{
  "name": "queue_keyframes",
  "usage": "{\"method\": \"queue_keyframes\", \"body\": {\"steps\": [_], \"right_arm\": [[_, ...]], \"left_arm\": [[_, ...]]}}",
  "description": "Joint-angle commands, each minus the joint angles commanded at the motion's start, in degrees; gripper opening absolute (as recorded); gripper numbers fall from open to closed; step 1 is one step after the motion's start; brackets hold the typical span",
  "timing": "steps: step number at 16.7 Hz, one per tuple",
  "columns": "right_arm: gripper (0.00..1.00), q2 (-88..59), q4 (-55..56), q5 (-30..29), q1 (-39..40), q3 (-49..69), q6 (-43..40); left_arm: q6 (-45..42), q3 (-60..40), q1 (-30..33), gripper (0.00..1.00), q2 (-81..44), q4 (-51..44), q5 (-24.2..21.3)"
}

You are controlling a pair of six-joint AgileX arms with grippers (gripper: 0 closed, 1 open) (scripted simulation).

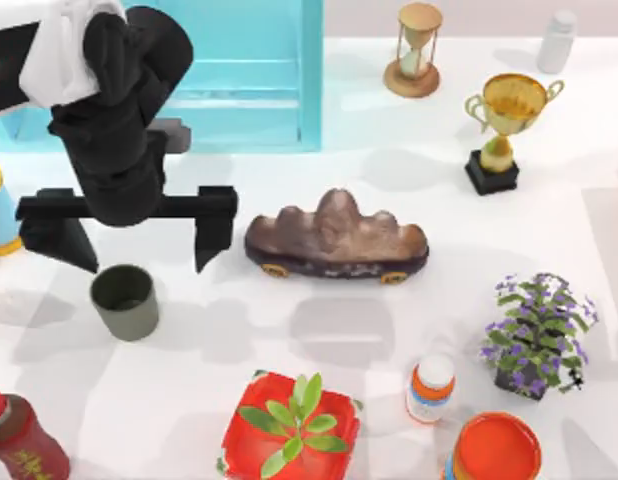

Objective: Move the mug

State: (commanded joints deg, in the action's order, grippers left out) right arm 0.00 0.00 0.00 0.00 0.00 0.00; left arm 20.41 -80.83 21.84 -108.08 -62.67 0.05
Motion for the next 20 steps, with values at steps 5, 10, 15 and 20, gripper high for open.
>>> {"method": "queue_keyframes", "body": {"steps": [5,10,15,20], "right_arm": [[1.00,0.0,0.0,0.0,0.0,0.0,0.0],[1.00,0.0,0.0,0.0,0.0,0.0,0.0],[1.00,0.0,0.0,0.0,0.0,0.0,0.0],[1.00,0.0,0.0,0.0,0.0,0.0,0.0]], "left_arm": [[0.0,8.3,0.0,1.00,-3.0,11.3,0.0],[0.0,8.8,0.0,0.92,-3.2,11.8,0.0],[0.0,8.8,0.0,0.55,-3.2,11.8,0.0],[0.0,8.8,0.0,0.17,-3.2,11.8,0.0]]}}
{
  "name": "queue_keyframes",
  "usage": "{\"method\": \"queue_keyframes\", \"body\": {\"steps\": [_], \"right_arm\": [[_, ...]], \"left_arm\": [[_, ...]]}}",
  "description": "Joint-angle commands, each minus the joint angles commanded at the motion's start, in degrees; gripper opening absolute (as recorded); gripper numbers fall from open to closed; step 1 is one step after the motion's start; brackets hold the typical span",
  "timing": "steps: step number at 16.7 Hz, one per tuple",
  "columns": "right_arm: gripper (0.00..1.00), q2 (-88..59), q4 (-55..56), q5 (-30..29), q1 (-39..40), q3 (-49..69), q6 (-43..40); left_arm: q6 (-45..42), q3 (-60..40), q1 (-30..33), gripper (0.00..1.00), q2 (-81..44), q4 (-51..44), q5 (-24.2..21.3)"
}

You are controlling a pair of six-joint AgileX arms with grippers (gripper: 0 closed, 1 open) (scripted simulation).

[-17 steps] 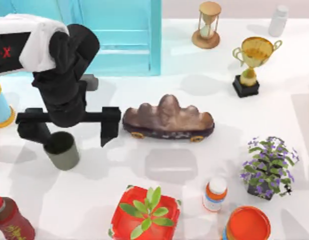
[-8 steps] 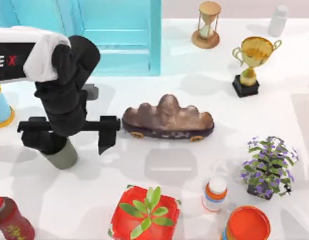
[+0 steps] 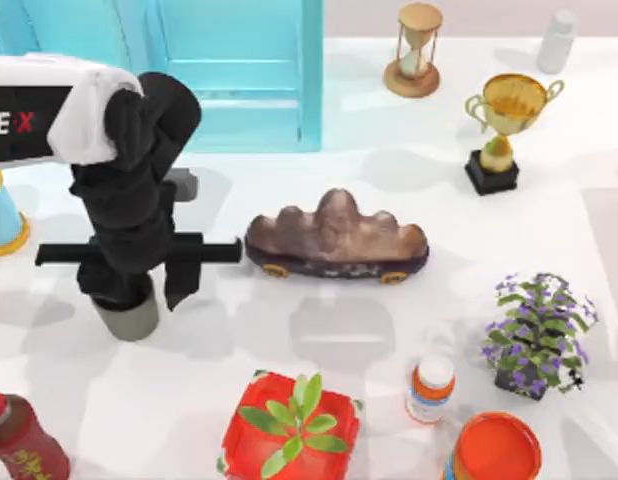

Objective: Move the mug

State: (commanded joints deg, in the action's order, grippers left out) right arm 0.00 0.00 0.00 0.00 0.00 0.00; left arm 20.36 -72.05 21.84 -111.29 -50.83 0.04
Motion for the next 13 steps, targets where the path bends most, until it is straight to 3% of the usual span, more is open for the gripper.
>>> {"method": "queue_keyframes", "body": {"steps": [2,3,13], "right_arm": [[1.00,0.0,0.0,0.0,0.0,0.0,0.0],[1.00,0.0,0.0,0.0,0.0,0.0,0.0],[1.00,0.0,0.0,0.0,0.0,0.0,0.0]], "left_arm": [[0.0,0.0,0.0,0.02,0.0,0.0,0.0],[0.0,0.0,0.0,0.00,0.0,0.0,0.0],[-0.7,-0.8,-0.7,0.00,0.6,0.4,0.0]]}}
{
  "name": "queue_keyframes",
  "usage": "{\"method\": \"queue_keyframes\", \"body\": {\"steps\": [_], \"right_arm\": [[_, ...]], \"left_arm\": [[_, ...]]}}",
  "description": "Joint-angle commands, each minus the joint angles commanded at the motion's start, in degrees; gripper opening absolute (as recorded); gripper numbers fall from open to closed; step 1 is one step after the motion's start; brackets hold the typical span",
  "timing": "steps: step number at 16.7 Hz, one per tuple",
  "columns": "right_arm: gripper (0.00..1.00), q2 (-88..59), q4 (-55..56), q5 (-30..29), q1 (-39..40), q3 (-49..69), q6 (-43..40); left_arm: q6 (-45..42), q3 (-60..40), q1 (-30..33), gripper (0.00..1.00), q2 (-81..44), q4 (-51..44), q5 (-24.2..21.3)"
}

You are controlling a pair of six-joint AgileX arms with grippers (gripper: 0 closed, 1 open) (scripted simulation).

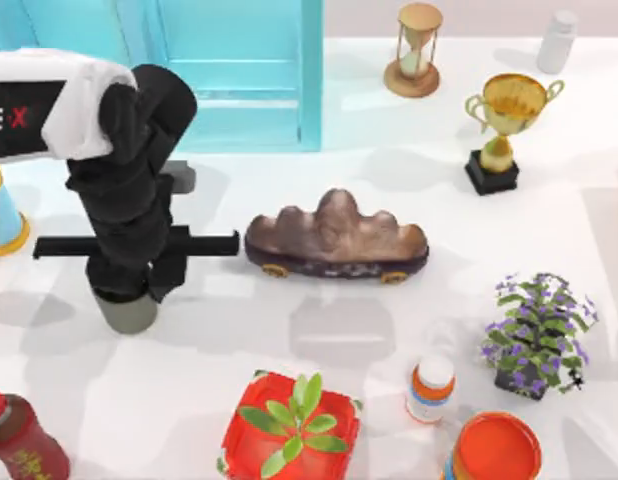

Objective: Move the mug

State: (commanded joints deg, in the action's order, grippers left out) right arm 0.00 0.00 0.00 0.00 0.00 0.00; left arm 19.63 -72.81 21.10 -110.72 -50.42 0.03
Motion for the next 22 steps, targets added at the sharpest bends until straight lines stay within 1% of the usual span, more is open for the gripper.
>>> {"method": "queue_keyframes", "body": {"steps": [3,7,11,14,17,20,22], "right_arm": [[1.00,0.0,0.0,0.0,0.0,0.0,0.0],[1.00,0.0,0.0,0.0,0.0,0.0,0.0],[1.00,0.0,0.0,0.0,0.0,0.0,0.0],[1.00,0.0,0.0,0.0,0.0,0.0,0.0],[1.00,0.0,0.0,0.0,0.0,0.0,0.0],[1.00,0.0,0.0,0.0,0.0,0.0,0.0],[1.00,0.0,0.0,0.0,0.0,0.0,0.0]], "left_arm": [[-5.5,-4.8,-5.5,0.00,3.1,2.5,0.1],[-20.0,-12.5,-18.8,0.00,6.8,3.7,0.6],[-36.9,-16.7,-33.1,0.00,5.6,-1.7,1.2],[-46.0,-17.7,-41.6,0.00,3.4,-7.9,1.0],[-49.6,-17.8,-46.7,0.00,0.7,-14.0,-0.3],[-49.0,-17.5,-48.3,0.00,-1.1,-17.9,-2.2],[-48.5,-17.3,-48.5,0.00,-1.4,-18.6,-2.6]]}}
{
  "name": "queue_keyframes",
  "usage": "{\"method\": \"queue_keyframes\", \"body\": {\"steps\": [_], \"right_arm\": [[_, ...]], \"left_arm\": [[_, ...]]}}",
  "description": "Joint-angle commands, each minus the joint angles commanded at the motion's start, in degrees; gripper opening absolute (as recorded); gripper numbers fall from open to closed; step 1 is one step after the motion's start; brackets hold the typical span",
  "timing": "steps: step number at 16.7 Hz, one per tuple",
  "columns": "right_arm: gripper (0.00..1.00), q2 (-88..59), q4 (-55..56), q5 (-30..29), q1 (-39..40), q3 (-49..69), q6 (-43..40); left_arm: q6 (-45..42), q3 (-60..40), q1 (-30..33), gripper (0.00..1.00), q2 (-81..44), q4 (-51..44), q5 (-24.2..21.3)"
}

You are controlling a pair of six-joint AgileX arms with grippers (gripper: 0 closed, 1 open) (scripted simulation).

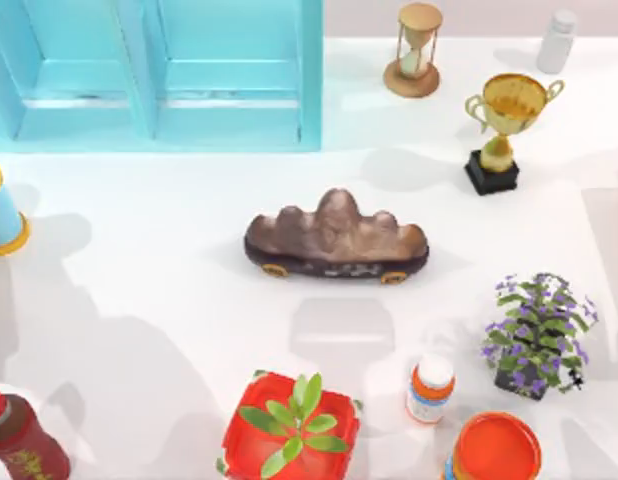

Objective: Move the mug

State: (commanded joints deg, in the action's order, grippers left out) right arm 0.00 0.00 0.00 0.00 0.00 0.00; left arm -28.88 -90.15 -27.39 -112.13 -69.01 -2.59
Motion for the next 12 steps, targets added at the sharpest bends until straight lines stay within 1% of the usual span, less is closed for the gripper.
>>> {"method": "queue_keyframes", "body": {"steps": [5,9,12], "right_arm": [[1.00,0.0,0.0,0.0,0.0,0.0,0.0],[1.00,0.0,0.0,0.0,0.0,0.0,0.0],[1.00,0.0,0.0,0.0,0.0,0.0,0.0]], "left_arm": [[-0.2,-0.1,0.2,0.00,0.2,0.3,0.1],[-3.0,1.6,-3.9,0.00,0.0,4.3,-0.8],[-4.0,5.4,-5.5,0.00,-2.1,7.2,0.7]]}}
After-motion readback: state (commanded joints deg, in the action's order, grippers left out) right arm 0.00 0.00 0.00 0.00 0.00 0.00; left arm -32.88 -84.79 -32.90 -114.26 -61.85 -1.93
